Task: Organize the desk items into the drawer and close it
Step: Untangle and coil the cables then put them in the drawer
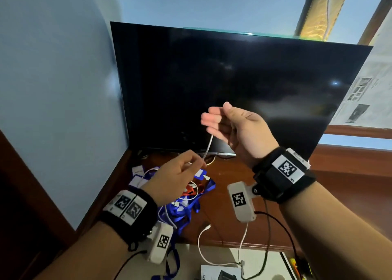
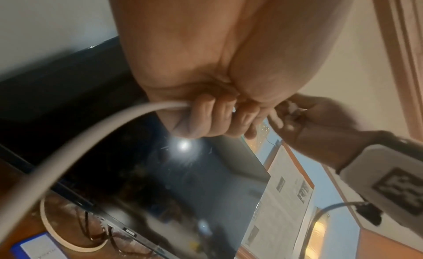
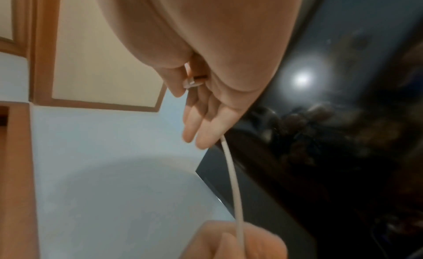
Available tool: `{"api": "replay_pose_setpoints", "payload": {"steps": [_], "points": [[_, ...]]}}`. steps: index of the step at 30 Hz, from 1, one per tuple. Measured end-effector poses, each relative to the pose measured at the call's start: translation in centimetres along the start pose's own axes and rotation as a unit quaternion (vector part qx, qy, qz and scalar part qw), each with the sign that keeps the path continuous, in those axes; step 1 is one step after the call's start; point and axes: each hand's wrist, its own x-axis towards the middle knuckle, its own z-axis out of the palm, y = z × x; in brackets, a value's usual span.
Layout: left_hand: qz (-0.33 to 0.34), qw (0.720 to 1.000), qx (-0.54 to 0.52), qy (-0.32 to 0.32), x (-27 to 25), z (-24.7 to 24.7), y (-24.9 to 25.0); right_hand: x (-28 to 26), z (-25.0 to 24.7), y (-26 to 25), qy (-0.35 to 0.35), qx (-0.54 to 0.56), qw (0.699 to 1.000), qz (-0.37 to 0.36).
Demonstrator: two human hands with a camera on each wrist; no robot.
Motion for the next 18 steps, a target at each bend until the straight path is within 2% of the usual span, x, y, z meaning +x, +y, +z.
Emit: {"api": "replay_pose_setpoints", "payload": {"steps": [4,6,9,13,15,18], "points": [[-0.002,0.999,0.05,-0.017,-1.1,-0.3,-1.0,0.5,-0.8,2.5,0.025,-0.013,0.999,-0.014],[0.001,0.994,0.102,-0.026,-1.4,-1.0,-0.9,0.6,-1.0,3.4,0.041,-0.15,0.987,-0.047],[0.036,0.979,0.199,-0.013,-1.7,-2.6,0.9,0.3,-0.8,4.5,0.024,-0.365,0.927,-0.086],[0.079,0.942,0.323,0.045,-1.2,-5.3,3.9,-0.3,-1.0,6.6,-0.051,-0.511,0.857,-0.05],[0.073,0.936,0.337,0.066,-0.4,-6.4,4.6,-0.7,-0.4,7.2,-0.078,-0.511,0.856,-0.033],[0.05,0.944,0.313,0.094,1.1,-7.9,4.5,-1.6,1.0,6.9,-0.106,-0.401,0.91,0.019]]}}
